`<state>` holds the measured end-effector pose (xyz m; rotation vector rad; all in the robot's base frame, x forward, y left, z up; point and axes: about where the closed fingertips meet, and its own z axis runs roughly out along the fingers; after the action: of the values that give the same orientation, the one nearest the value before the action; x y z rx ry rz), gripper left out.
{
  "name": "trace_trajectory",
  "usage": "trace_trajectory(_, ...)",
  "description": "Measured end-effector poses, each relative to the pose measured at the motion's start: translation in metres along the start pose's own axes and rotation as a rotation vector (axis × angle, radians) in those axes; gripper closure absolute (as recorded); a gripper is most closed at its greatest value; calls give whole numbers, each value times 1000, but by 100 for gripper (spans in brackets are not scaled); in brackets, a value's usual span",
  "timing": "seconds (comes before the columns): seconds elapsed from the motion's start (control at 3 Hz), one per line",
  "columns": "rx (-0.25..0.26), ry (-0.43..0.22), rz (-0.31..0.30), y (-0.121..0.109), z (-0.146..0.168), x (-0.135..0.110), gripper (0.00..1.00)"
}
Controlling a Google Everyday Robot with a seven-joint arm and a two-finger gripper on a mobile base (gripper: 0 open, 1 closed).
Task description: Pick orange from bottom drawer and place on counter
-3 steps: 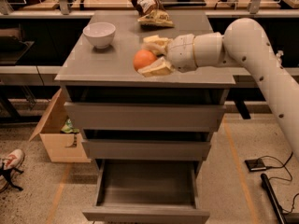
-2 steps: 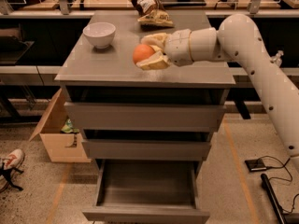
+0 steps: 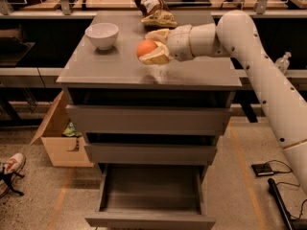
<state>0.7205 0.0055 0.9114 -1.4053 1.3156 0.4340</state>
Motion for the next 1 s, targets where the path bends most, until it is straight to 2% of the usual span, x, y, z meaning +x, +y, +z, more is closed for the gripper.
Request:
trace_trajectory(0.67, 18, 31, 56, -12, 5, 24, 100)
trace_trajectory(1.0, 13, 28, 55, -10, 9, 23, 82)
